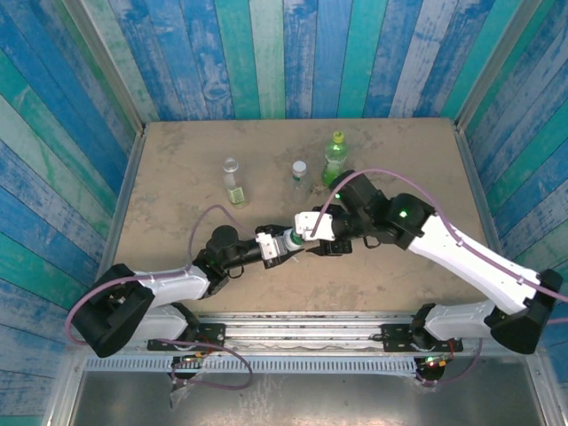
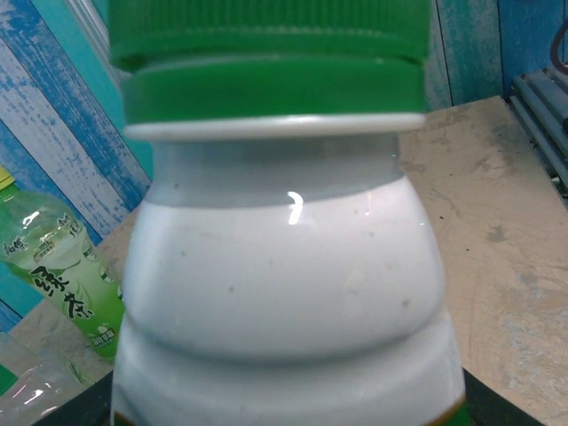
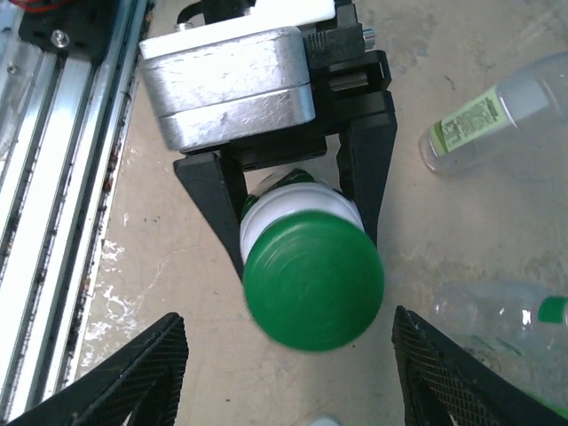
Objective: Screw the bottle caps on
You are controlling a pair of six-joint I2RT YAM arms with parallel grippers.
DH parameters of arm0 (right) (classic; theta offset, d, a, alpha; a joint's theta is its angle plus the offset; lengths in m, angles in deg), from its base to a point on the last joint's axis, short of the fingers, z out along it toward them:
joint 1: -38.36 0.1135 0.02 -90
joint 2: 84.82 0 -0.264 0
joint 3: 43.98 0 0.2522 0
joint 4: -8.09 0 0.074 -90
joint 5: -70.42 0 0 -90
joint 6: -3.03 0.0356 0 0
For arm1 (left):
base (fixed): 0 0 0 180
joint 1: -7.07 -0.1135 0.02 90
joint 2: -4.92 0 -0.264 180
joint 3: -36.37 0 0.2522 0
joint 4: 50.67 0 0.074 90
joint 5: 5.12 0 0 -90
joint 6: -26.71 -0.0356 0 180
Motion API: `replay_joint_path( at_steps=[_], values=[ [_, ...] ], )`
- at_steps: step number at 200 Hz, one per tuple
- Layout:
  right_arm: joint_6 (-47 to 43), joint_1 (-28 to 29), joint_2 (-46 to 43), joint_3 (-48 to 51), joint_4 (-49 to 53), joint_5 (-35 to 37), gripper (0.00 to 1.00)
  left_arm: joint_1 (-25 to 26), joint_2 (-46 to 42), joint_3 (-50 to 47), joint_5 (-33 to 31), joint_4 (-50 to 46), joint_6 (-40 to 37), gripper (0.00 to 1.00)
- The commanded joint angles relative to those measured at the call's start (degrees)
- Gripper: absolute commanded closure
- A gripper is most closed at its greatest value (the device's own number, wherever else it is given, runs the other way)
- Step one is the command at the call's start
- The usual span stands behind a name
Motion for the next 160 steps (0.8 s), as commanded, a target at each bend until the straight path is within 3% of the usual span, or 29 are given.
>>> replay_joint_path(
  at_steps=[1, 35, 82, 160],
  values=[
    [-5.56, 0.26, 2.24, -2.40, 1.44, -0.97, 0.41, 0.01, -1.64, -0.40, 1.45, 0.10, -0.78, 0.55],
    [-4.36, 0.56, 3.26, -2.75, 0.61, -2.29, 0.47, 0.01, -1.11, -0.37, 1.60, 0.39, -0.72, 0.55],
    [-4.37, 0.82, 2.46, -1.92, -0.96, -2.46, 0.41, 0.00, -0.54, -0.11, 1.18, -0.28, -0.90, 0.55],
    [-1.24, 0.83, 2.73, -1.40, -0.25, -2.93, 0.62, 0.00, 0.10, 0.00, 0.55, -0.50, -1.18, 0.55]
  ],
)
